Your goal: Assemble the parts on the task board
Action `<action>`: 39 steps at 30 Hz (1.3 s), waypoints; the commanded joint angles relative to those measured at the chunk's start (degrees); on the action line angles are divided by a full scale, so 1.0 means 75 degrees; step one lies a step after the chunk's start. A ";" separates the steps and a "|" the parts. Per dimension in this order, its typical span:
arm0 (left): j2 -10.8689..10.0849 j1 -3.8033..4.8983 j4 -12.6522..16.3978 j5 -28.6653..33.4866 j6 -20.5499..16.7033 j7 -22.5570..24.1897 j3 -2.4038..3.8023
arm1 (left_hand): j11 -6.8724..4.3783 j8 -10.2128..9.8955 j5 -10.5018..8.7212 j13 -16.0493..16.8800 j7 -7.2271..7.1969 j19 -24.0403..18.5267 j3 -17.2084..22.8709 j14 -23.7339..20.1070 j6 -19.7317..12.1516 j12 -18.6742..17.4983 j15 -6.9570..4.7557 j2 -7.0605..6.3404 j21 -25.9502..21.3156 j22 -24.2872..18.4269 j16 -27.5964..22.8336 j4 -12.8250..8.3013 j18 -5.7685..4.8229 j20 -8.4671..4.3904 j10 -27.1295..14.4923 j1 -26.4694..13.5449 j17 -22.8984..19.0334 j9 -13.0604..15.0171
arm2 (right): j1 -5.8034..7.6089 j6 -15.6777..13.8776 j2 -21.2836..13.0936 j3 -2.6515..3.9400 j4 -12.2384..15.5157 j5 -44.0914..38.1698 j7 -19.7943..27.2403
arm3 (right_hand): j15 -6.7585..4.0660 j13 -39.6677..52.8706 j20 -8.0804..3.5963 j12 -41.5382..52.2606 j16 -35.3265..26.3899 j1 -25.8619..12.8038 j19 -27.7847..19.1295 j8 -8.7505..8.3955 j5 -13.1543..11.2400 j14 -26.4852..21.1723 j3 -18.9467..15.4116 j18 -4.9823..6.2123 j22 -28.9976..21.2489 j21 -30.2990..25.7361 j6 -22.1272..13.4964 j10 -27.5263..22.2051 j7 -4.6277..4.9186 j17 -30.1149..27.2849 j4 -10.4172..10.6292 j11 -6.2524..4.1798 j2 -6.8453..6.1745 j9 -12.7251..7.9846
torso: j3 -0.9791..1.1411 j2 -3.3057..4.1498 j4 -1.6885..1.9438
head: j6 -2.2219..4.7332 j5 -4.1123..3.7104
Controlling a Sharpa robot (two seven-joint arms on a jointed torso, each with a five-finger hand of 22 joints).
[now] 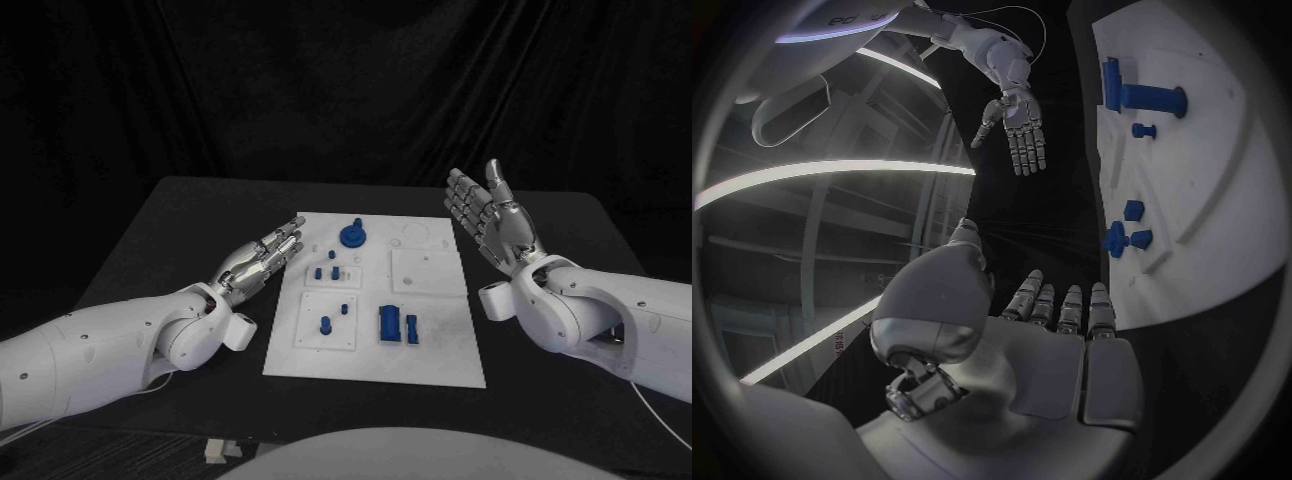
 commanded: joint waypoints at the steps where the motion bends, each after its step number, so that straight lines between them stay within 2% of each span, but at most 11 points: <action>1: 0.0107 0.0072 0.0164 0.0323 -0.0895 -0.0124 0.0140 | 0.0250 -0.0066 -0.0391 -0.0027 0.0222 0.0000 0.0464 0.0011 -0.0381 -0.0110 0.0121 -0.0253 -0.0043 -0.0008 -0.0027 -0.0481 -0.0299 -0.0155 -0.0010 -0.2258 -0.0010 -0.0048 | -0.0093 -0.0921 0.0216 0.0219 -0.0078 0.0385 -0.0196 | 0.0056 -0.0007 -0.0039 -0.0027 -0.0027 -0.0423 -0.0002 -0.0027 -0.0027 -0.0019 0.0000 -0.0051 -0.0008 -0.0028 -0.0027 0.0005 0.0003 -0.0007 -0.0034 0.0030 0.0001 -0.0008 | 0.0039 -0.0080 -0.0079 | 0.0301 -0.0044; 2: 0.0141 0.0088 0.0212 0.0389 -0.1093 -0.0165 0.0196 | 0.0264 -0.0066 -0.0426 -0.0027 0.0222 0.0000 0.0509 0.0011 -0.0413 -0.0110 0.0121 -0.0789 -0.0043 -0.0008 -0.0027 -0.0526 -0.0299 -0.0155 -0.0010 -0.2466 -0.0010 -0.0048 | -0.0125 -0.1120 0.0305 0.0319 -0.0109 0.0471 -0.0235 | 0.0056 -0.0007 -0.0039 -0.0027 -0.0027 -0.0546 -0.0002 -0.0027 -0.0027 -0.0019 0.0000 -0.0051 -0.0008 -0.0028 -0.0027 0.0005 0.0003 -0.0007 -0.0034 0.0030 0.0001 -0.0008 | 0.0049 -0.0101 -0.0098 | 0.0401 -0.0058; 3: 0.0176 0.0104 0.0263 0.0459 -0.1302 -0.0208 0.0256 | 0.0800 -0.0066 -0.0461 -0.0027 0.0222 0.0000 0.0550 0.0011 -0.0438 -0.0110 0.0121 -0.0789 -0.0043 -0.0008 -0.0027 -0.0567 -0.0299 -0.0155 -0.0010 -0.2658 -0.0010 -0.0048 | -0.0158 -0.1328 0.0399 0.0423 -0.0142 0.0561 -0.0276 | 0.0056 -0.0007 -0.0039 -0.0027 -0.0027 -0.1118 -0.0002 -0.0027 -0.0027 -0.0019 0.0000 -0.0051 -0.0008 -0.0028 -0.0027 0.0005 0.0003 -0.0007 -0.0034 0.0030 0.0001 -0.0008 | 0.0059 -0.0122 -0.0118 | 0.0505 -0.0073; 9: 0.0437 0.0224 0.0640 0.0975 -0.2850 -0.0527 0.0696 | 0.0800 -0.0066 -0.0627 -0.0027 0.0222 0.0000 0.0752 0.0011 -0.0604 -0.0110 0.0121 -0.0789 -0.0043 -0.0008 -0.0027 -0.0768 -0.0394 -0.0155 -0.0010 -0.3627 -0.0010 -0.0048 | -0.0341 -0.2471 0.0912 0.0996 -0.0321 0.1055 -0.0500 | 0.0056 -0.0007 -0.0039 -0.0027 -0.0027 -0.1118 -0.0002 -0.0027 -0.0027 -0.0019 0.0000 -0.0051 -0.0008 -0.0028 -0.0027 0.0005 0.0003 -0.0007 -0.0034 0.0030 0.0001 -0.0008 | 0.0131 -0.0274 -0.0261 | 0.1235 -0.0178; 10: 0.0479 0.0243 0.0700 0.1058 -0.3100 -0.0579 0.0767 | 0.0800 -0.0066 -0.0651 -0.0027 0.0222 0.0000 0.0787 0.0011 -0.0612 -0.0110 0.0121 -0.0789 -0.0043 -0.0008 -0.0027 -0.0803 -0.0997 -0.0155 -0.0010 -0.3779 -0.0010 -0.0048 | -0.0361 -0.2594 0.0967 0.1057 -0.0341 0.1108 -0.0524 | 0.0056 -0.0007 -0.0039 -0.0027 -0.0027 -0.1118 -0.0002 -0.0027 -0.0027 -0.0019 0.0000 -0.0051 -0.0008 -0.0028 -0.0027 0.0005 0.0003 -0.0007 -0.0034 0.0030 0.0001 -0.0008 | 0.0141 -0.0293 -0.0280 | 0.1330 -0.0192; 11: 0.0520 0.0262 0.0759 0.1139 -0.3343 -0.0629 0.0836 | 0.0800 -0.0066 -0.0671 -0.0027 0.0222 0.0000 0.0807 0.0011 -0.0626 -0.0110 0.0121 -0.0789 -0.0043 -0.0008 -0.0027 -0.0823 -0.0997 -0.0155 -0.0010 -0.3882 -0.0010 -0.0048 | -0.0377 -0.2697 0.1013 0.1109 -0.0357 0.1153 -0.0545 | 0.0056 -0.0007 -0.0039 -0.0027 -0.0027 -0.1118 -0.0002 -0.0027 -0.0027 -0.0019 0.0000 -0.0051 -0.0008 -0.0028 -0.0027 0.0005 0.0003 -0.0007 -0.0034 0.0030 0.0001 -0.0008 | 0.0149 -0.0311 -0.0296 | 0.1413 -0.0204; 12: 0.0560 0.0281 0.0817 0.1218 -0.3580 -0.0678 0.0904 | 0.0800 -0.0066 -0.1225 -0.0027 0.0222 0.0000 0.0834 0.0011 -0.0662 -0.0110 0.0121 -0.0789 -0.0043 -0.0008 -0.0027 -0.0851 -0.0997 -0.0155 -0.0010 -0.4012 -0.0010 -0.0048 | -0.0391 -0.2784 0.1052 0.1152 -0.0370 0.1190 -0.0562 | 0.0056 -0.0007 -0.0039 -0.0027 -0.0027 -0.1118 -0.0002 -0.0027 -0.0027 -0.0019 0.0000 -0.0051 -0.0008 -0.0028 -0.0027 0.0005 0.0003 -0.0007 -0.0034 0.0030 0.0001 -0.0008 | 0.0156 -0.0326 -0.0310 | 0.1487 -0.0214; 16: 0.0704 0.0347 0.1025 0.1503 -0.4436 -0.0855 0.1147 | 0.0800 -0.0066 -0.1225 -0.0027 0.0222 0.0000 0.1461 0.0011 -0.1204 -0.0110 0.0121 -0.0789 -0.0043 -0.0008 -0.0027 -0.0950 -0.0997 -0.0155 -0.0010 -0.4482 -0.0010 -0.0048 | -0.0423 -0.2983 0.1142 0.1252 -0.0402 0.1276 -0.0601 | 0.0056 -0.0007 -0.0039 -0.0027 -0.0027 -0.1118 -0.0002 -0.0027 -0.0027 -0.0019 0.0000 -0.0051 -0.0008 -0.0028 -0.0027 0.0005 0.0003 -0.0007 -0.0034 0.0030 0.0001 -0.0008 | 0.0179 -0.0373 -0.0355 | 0.1715 -0.0247; 18: 0.0763 0.0374 0.1111 0.1620 -0.4788 -0.0927 0.1247 | 0.0800 -0.0066 -0.1225 -0.0027 0.0222 0.0000 0.1461 0.0011 -0.1204 -0.0110 0.0121 -0.0789 -0.0043 -0.0008 -0.0027 -0.1517 -0.0997 -0.0155 -0.0010 -0.4658 -0.0010 -0.0048 | -0.0425 -0.2995 0.1147 0.1258 -0.0403 0.1281 -0.0603 | 0.0056 -0.0007 -0.0039 -0.0027 -0.0027 -0.1118 -0.0002 -0.0027 -0.0027 -0.0019 0.0000 -0.0051 -0.0008 -0.0028 -0.0027 0.0005 0.0003 -0.0007 -0.0034 0.0030 0.0001 -0.0008 | 0.0186 -0.0388 -0.0369 | 0.1786 -0.0257; 24: 0.0874 0.0425 0.1270 0.1839 -0.5444 -0.1063 0.1434 | 0.0800 -0.0066 -0.1225 -0.0027 0.0222 0.0000 0.1461 0.0011 -0.1204 -0.0110 0.0121 -0.0789 -0.0043 -0.0008 -0.0027 -0.1517 -0.0997 -0.0155 -0.0010 -0.5229 -0.0010 -0.0048 | -0.0425 -0.2995 0.1147 0.1258 -0.0403 0.1281 -0.0603 | 0.0056 -0.0007 -0.0039 -0.0027 -0.0027 -0.1118 -0.0002 -0.0027 -0.0027 -0.0019 0.0000 -0.0051 -0.0008 -0.0028 -0.0027 0.0005 0.0003 -0.0007 -0.0034 0.0030 0.0001 -0.0008 | 0.0190 -0.0396 -0.0376 | 0.1826 -0.0263; 39: 0.0887 0.0431 0.1288 0.1864 -0.5521 -0.1078 0.1455 | 0.0800 -0.0066 -0.1225 -0.0027 0.0222 0.0000 0.1461 0.0011 -0.1204 -0.0110 0.0121 -0.0789 -0.0043 -0.0008 -0.0027 -0.1517 -0.0997 -0.0155 -0.0010 -0.6086 -0.0010 -0.0048 | -0.0425 -0.2995 0.1147 0.1258 -0.0403 0.1281 -0.0603 | 0.0056 -0.0007 -0.0039 -0.0027 -0.0027 -0.1118 -0.0002 -0.0027 -0.0027 -0.0019 0.0000 -0.0051 -0.0008 -0.0028 -0.0027 0.0005 0.0003 -0.0007 -0.0034 0.0030 0.0001 -0.0008 | 0.0190 -0.0396 -0.0376 | 0.1826 -0.0263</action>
